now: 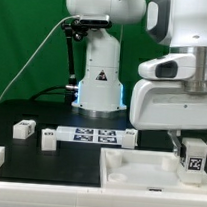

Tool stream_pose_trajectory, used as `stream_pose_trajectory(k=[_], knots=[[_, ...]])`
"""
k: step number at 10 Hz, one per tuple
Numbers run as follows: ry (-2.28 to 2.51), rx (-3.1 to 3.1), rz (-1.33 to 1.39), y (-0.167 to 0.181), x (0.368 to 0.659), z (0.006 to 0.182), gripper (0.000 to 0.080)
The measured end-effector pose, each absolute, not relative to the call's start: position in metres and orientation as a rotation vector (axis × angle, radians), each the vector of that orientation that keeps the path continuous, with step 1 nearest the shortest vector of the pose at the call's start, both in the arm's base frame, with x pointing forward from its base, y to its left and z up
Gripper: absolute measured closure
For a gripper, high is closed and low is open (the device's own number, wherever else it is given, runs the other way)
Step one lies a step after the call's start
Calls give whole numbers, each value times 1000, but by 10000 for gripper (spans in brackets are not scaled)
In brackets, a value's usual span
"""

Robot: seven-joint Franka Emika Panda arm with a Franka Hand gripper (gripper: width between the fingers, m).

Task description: Assemble one leg

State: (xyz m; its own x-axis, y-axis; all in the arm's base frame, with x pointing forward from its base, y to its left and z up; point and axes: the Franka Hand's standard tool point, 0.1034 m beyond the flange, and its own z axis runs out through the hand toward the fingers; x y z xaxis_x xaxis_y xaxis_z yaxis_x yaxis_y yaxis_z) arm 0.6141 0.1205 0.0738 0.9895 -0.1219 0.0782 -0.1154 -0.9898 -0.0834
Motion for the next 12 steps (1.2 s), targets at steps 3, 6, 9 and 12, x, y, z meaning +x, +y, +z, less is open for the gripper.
stream_pose_trajectory(k=[3,6,9,12], knots=[[729,-2932,-125,117,616,74,505],[1330,-2691,-64,124,613,73,505],[1602,-2533,-46,125,614,73,505],[1648,-2481,-26,124,614,73,326]])
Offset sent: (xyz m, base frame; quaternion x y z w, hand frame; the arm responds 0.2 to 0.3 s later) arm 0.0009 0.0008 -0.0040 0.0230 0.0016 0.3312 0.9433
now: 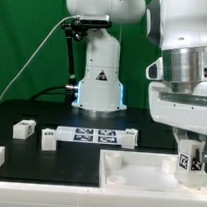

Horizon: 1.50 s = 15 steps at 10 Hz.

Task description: Assemble one leg

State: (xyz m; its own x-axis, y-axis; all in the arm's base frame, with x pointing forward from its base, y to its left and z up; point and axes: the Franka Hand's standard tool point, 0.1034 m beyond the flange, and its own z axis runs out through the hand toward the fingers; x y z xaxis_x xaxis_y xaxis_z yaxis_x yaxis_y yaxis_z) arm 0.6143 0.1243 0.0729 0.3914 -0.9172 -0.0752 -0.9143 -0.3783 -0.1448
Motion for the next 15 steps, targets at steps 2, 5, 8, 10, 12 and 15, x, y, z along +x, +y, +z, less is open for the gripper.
stream_pose_trajectory(k=[2,5,8,10,12,15], knots=[[1551,-2546,-27,125,614,74,191],[1041,-2826,-57,128,616,77,152],[588,-3012,-92,125,616,73,151],[303,-3081,-133,126,617,73,151],[44,-3102,-165,126,616,70,151],[-192,-3105,-174,118,620,72,151]])
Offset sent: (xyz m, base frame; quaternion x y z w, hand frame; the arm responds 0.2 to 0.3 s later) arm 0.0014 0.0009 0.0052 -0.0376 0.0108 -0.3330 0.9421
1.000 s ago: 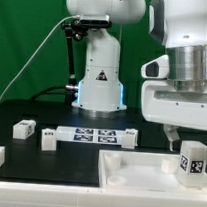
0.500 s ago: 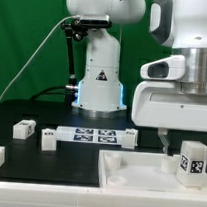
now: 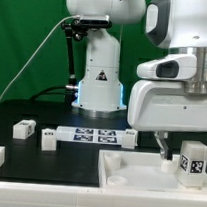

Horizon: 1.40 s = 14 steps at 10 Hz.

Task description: Assemble one leg

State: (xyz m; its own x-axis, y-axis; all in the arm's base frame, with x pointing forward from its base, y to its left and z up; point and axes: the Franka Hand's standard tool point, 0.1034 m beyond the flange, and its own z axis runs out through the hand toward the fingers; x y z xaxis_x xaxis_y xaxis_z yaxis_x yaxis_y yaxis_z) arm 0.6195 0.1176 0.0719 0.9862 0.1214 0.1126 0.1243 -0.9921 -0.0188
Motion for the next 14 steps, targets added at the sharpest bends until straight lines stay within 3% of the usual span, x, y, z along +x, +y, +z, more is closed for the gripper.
stream_pose_trajectory(k=[2,3,7,14], knots=[[-191,-3105,-174,118,620,72,415],[-191,-3105,-175,118,620,72,511],[-63,-3086,-166,114,620,72,511],[1499,-2568,-259,121,616,70,508]])
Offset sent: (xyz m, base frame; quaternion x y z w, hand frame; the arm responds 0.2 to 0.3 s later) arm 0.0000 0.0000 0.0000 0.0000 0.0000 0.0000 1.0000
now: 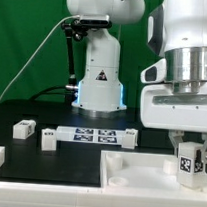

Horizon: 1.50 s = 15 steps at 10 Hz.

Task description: Assemble one leg

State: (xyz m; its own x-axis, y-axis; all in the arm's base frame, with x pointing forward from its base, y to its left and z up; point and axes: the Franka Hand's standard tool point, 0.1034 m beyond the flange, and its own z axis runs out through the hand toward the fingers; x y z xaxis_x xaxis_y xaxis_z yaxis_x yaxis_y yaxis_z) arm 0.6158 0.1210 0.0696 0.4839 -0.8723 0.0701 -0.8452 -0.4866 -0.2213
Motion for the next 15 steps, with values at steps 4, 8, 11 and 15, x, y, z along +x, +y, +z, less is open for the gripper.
stream_pose_trajectory(k=[4,8,11,15], knots=[[1962,-2195,-189,121,615,70,508],[2054,-2077,-155,121,615,69,419],[1819,-2311,-159,117,616,70,177],[1251,-2735,-159,124,619,70,151]])
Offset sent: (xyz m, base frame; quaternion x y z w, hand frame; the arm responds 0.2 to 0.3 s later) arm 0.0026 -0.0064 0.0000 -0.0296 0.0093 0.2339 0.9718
